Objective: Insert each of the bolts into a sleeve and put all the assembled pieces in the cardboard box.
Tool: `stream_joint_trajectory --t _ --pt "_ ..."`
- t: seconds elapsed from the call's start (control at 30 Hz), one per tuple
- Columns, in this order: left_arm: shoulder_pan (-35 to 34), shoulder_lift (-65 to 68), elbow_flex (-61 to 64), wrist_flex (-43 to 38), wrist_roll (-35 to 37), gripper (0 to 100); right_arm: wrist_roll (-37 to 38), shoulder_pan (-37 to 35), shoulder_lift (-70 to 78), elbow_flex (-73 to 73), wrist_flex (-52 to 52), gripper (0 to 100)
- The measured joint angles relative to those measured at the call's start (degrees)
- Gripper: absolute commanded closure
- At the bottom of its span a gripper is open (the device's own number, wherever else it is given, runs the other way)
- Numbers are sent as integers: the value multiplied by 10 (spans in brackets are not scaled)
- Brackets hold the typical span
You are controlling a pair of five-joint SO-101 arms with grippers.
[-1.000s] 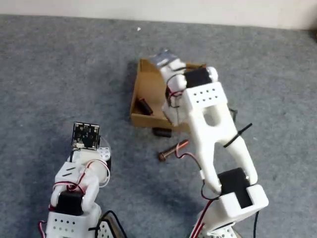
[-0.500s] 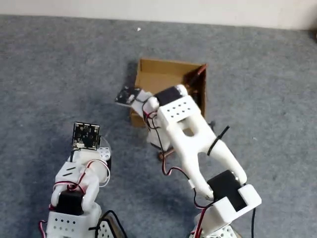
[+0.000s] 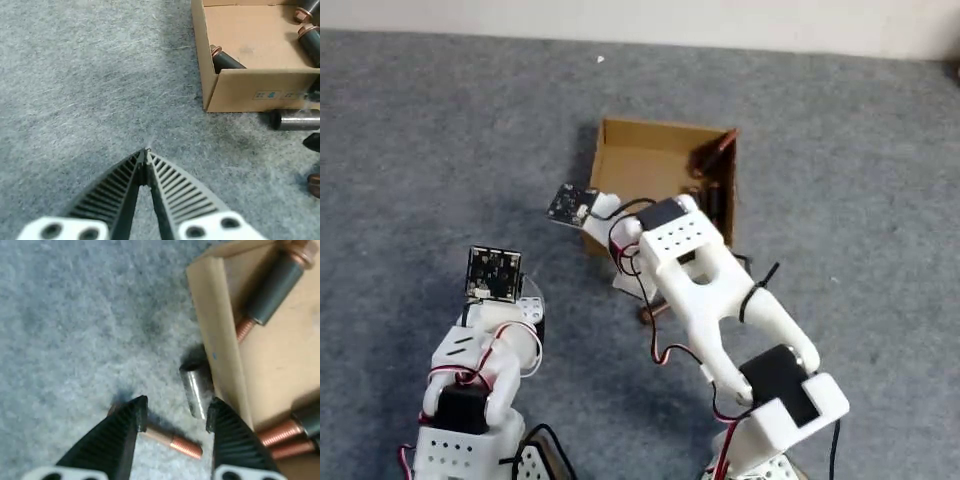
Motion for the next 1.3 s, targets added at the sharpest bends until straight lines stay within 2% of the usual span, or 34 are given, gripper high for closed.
stream_joint_trajectory --t 0.33,0.6,0.77,1.2,1.3 --pt "0 0 0 0 0 994 2 23 131 -69 -17 800" --pt "0 0 0 0 0 994 3 37 177 -91 -20 803" --pt "0 0 0 0 0 994 3 46 185 -96 -20 879" --pt "0 0 0 0 0 994 1 76 191 -113 45 888" --pt "0 0 0 0 0 994 1 76 192 -113 46 961"
